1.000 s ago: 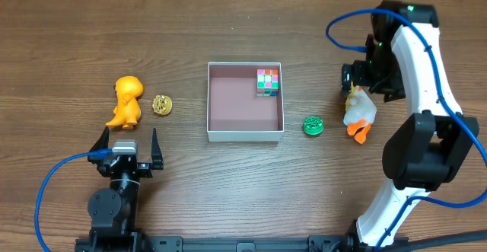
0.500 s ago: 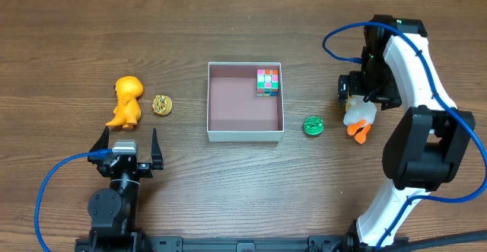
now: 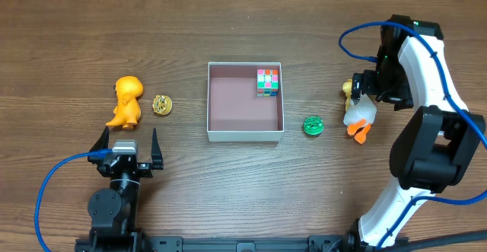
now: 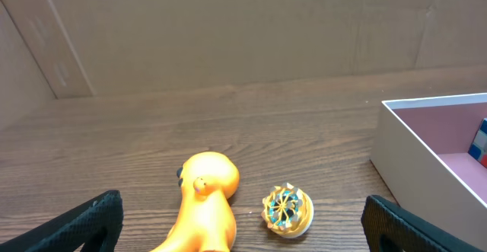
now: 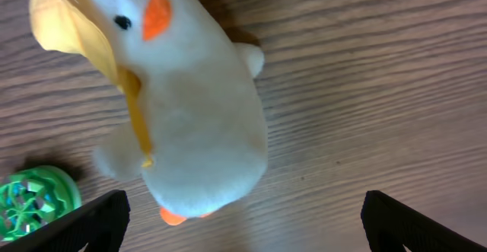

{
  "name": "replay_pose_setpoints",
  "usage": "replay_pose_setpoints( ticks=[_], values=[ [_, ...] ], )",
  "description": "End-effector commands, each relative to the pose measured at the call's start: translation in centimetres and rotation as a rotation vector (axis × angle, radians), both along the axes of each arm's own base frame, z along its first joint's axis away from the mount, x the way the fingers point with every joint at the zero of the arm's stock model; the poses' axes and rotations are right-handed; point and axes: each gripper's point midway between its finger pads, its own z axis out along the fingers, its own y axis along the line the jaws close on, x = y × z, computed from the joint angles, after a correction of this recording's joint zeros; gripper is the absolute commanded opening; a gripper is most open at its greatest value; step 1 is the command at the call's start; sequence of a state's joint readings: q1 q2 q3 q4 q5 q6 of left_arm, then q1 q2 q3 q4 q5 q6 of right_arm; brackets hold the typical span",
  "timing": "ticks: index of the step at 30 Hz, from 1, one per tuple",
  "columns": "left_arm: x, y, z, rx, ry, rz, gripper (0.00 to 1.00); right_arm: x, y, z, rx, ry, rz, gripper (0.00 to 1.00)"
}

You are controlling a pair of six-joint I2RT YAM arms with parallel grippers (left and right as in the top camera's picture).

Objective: Pack container
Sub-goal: 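Lower the right gripper onto the plush duck and close on it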

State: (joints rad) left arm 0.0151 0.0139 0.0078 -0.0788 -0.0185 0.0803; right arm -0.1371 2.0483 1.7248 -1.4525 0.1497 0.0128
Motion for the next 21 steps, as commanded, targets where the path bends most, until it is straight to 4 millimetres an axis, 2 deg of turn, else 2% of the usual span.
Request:
replay_pose_setpoints(
  ticks=[1, 10, 21],
  values=[
    [0.0, -0.1, 0.0, -0.007, -0.002, -0.008, 1.0, 0.4, 1.4, 0.6, 0.072, -0.039, 0.043, 1.0],
    [0.0, -0.1, 0.0, -0.007, -0.002, -0.008, 1.0, 0.8, 2.7, 0.6, 0.159, -0.058, 0.088, 1.0],
    [0.0, -0.1, 0.0, -0.007, -0.002, -0.008, 1.0, 1.0, 2.6, 0.5, 0.158, -0.067, 0.102, 1.0]
  ],
)
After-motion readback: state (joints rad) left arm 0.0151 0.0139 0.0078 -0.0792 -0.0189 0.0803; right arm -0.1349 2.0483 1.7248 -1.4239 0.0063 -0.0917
